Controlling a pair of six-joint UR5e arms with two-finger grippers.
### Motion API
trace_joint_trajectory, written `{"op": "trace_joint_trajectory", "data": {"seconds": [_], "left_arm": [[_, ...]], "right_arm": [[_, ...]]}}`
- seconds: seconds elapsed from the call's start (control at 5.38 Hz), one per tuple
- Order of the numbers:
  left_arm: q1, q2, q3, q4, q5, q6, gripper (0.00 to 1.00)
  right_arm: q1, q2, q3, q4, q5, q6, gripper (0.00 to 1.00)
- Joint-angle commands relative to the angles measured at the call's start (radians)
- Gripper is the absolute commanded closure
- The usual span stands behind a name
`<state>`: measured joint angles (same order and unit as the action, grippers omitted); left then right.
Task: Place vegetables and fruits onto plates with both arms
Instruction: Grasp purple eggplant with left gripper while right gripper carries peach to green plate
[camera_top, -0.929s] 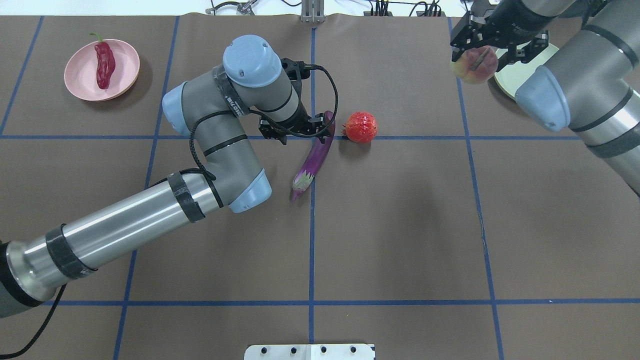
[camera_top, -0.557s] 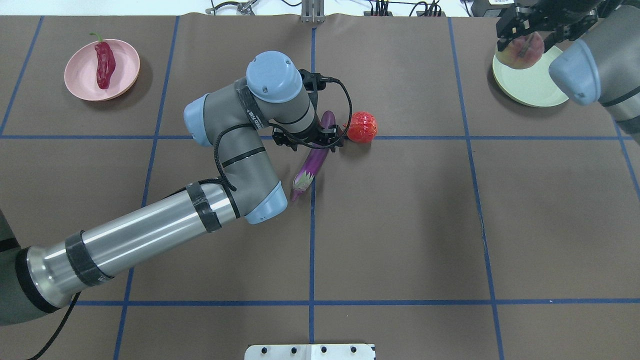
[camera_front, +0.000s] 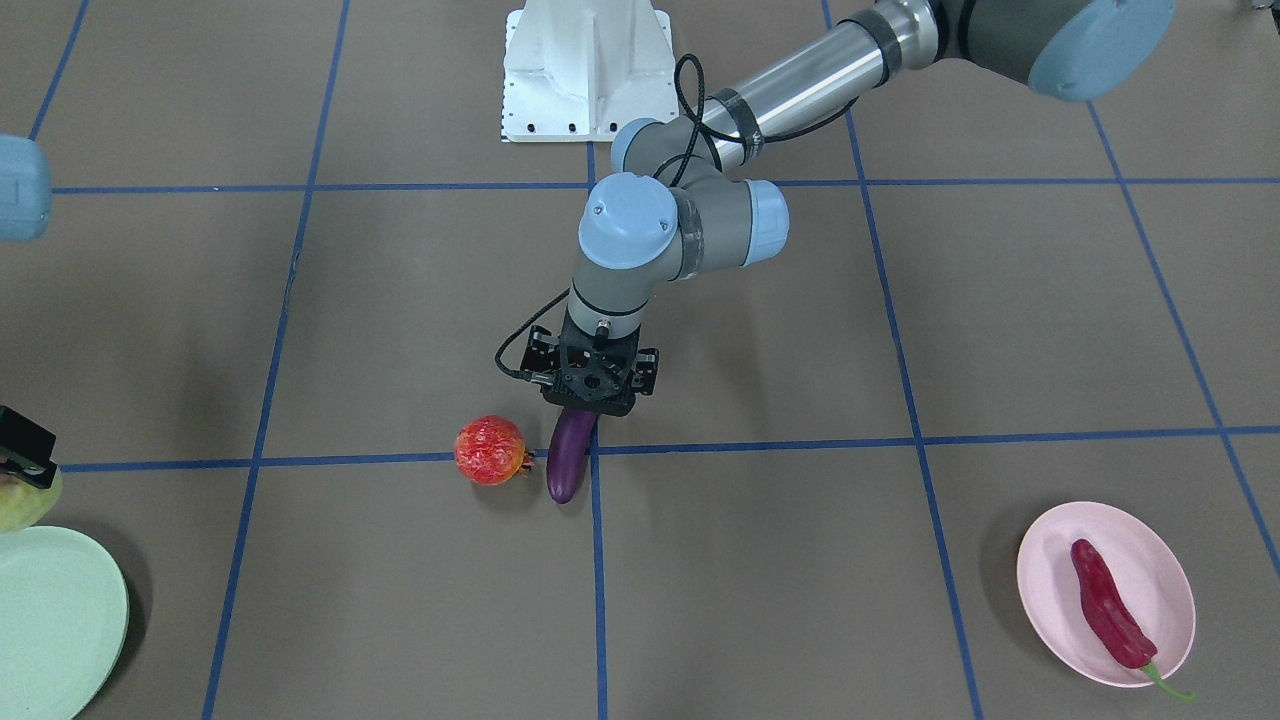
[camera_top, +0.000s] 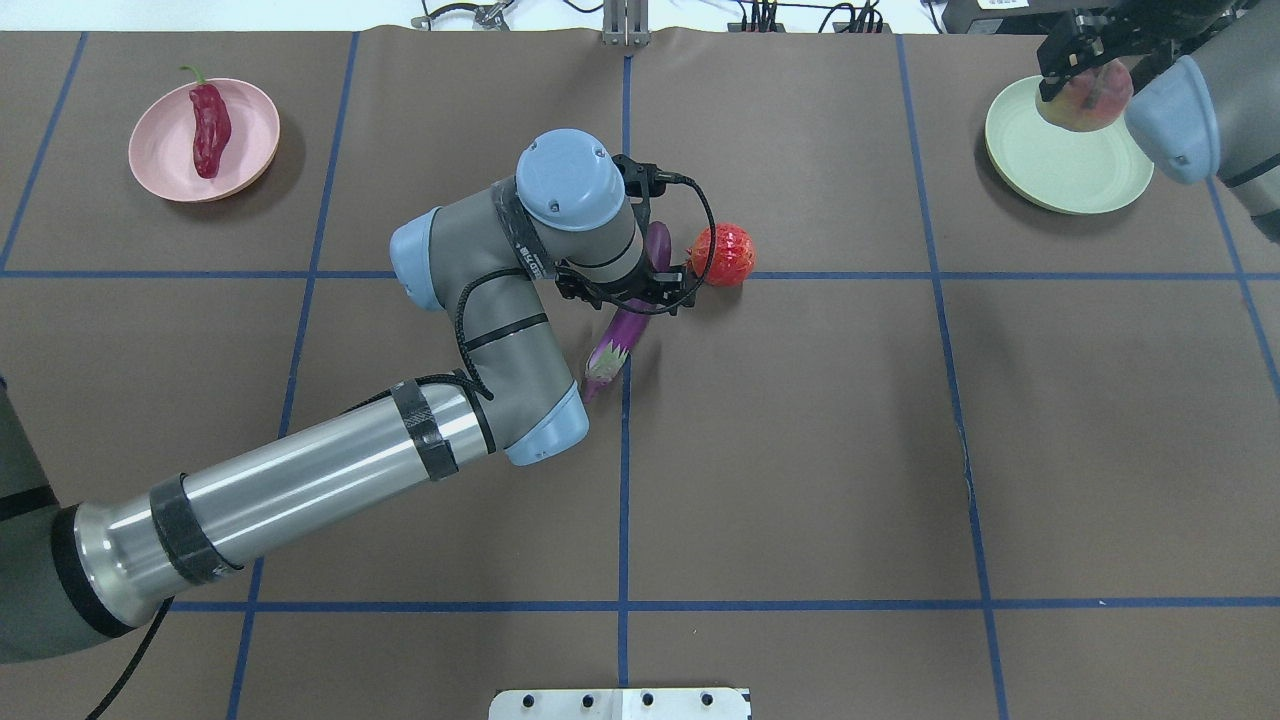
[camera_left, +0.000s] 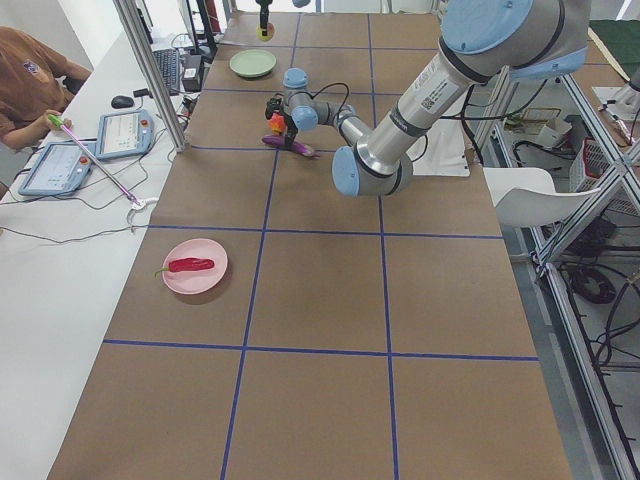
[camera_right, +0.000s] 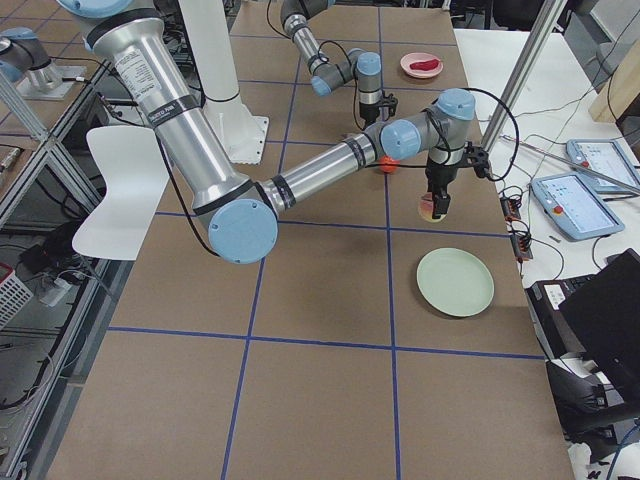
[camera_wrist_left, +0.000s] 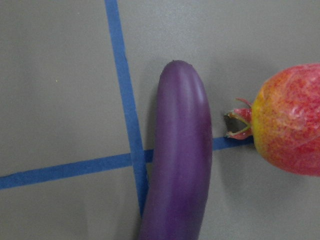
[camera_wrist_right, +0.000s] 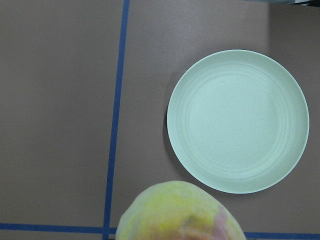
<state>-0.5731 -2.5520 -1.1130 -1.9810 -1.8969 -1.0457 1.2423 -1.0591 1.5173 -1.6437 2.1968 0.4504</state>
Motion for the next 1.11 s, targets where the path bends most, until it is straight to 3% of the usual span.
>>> {"op": "trace_joint_trajectory", "data": {"seconds": [0.0,0.19,0.56,0.74,0.93], "left_arm": [[0.009,-0.004,0.01,0.004,0.007,0.003,0.07],[0.012,-0.004,0.012,0.008,0.009,0.001,0.13],[0.036,-0.005,0.016,0.01,0.039,-0.01,0.38],[0.029,-0.007,0.007,0.011,0.039,-0.01,0.93],[0.004,-0.005,-0.011,0.013,0.036,-0.013,1.0]], "right_arm": [[0.017,-0.015,-0.139,0.165,0.001,-0.018,1.0],[0.026,-0.015,-0.178,0.189,0.001,-0.042,1.0],[0.031,-0.013,-0.201,0.191,0.001,-0.051,1.0],[0.032,-0.01,-0.222,0.194,-0.002,-0.059,1.0],[0.032,-0.009,-0.232,0.196,-0.002,-0.059,1.0]]}}
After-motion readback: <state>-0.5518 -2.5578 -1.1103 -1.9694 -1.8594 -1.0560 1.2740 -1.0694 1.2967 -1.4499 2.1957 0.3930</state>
